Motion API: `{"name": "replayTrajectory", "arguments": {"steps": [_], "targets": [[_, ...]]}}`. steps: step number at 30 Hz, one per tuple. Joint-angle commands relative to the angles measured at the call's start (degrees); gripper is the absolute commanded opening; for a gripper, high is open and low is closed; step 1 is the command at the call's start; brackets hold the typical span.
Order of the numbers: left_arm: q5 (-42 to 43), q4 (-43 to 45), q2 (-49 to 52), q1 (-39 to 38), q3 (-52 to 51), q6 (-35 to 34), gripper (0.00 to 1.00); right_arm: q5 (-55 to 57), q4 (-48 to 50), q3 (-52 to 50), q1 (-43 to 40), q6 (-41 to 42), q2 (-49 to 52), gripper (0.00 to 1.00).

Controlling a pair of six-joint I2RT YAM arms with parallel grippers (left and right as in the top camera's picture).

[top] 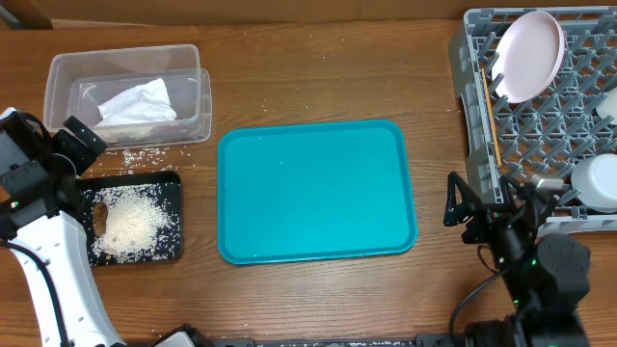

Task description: Sort waste into correct bins and load items into the dishwasher

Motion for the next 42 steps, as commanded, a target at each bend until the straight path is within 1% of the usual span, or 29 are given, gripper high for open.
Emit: {"name": "replayTrajectory", "arguments": {"steps": [1, 6, 9, 11, 16, 20, 24, 29, 36, 40, 42], "targets": [[-0.5, 0.2, -1.1, -0.1, 0.2, -0.5, 1.0, -2.2, 8.5, -7.7, -0.9, -1.1, -4.2, 1.0], [-0.5, 0.2, -1.1, -0.1, 0.2, -0.5, 1.0, -2.2, 20.1, -16.9, -1.0, -1.1, -8.6, 1.0], [-0.5, 0.2, -1.1, -0.1, 0.2, -0.5, 1.0, -2.2, 25.4, -21.0, -1.1, -1.2, -11.8, 1.0], [-0.5, 0.2, -1.1, -0.1, 0.2, -0.5, 1.0, -2.2, 26.7, -22.7, -1.1, -2.3, -14.2, 1.0], [-0.5, 0.2, -1.1, -0.1, 0.2, -0.5, 1.0, -2.2, 26.9, -24.6, -2.1, -2.7, -19.0, 1.0], [-0.5, 0.2, -1.1, -0.1, 0.2, -0.5, 1.0, -2.2, 26.9, -25.2, -4.4, -2.7, -22.3, 1.0], [-0.5, 0.2, -1.1, -0.1, 0.2, -0.5, 1.0, -2.2, 27.1, -25.3, -5.6, -3.0, -22.2, 1.0], [-0.5, 0.2, -1.1, -0.1, 0.2, -0.5, 1.0, -2.1, 28.9, -27.8, -5.7, -5.5, -22.2, 1.0], [-0.5, 0.2, -1.1, -0.1, 0.2, -0.5, 1.0, -0.7, 24.2, -27.7, -5.9, -7.2, -22.2, 1.0], [-0.5, 0.2, -1.1, -0.1, 0.2, -0.5, 1.0, 0.8, 16.3, -27.7, -5.9, -7.1, -22.2, 1.0], [-0.5, 0.2, -1.1, -0.1, 0.2, -0.5, 1.0, 1.3, 16.6, -27.7, -5.9, -7.1, -22.1, 1.0]]}}
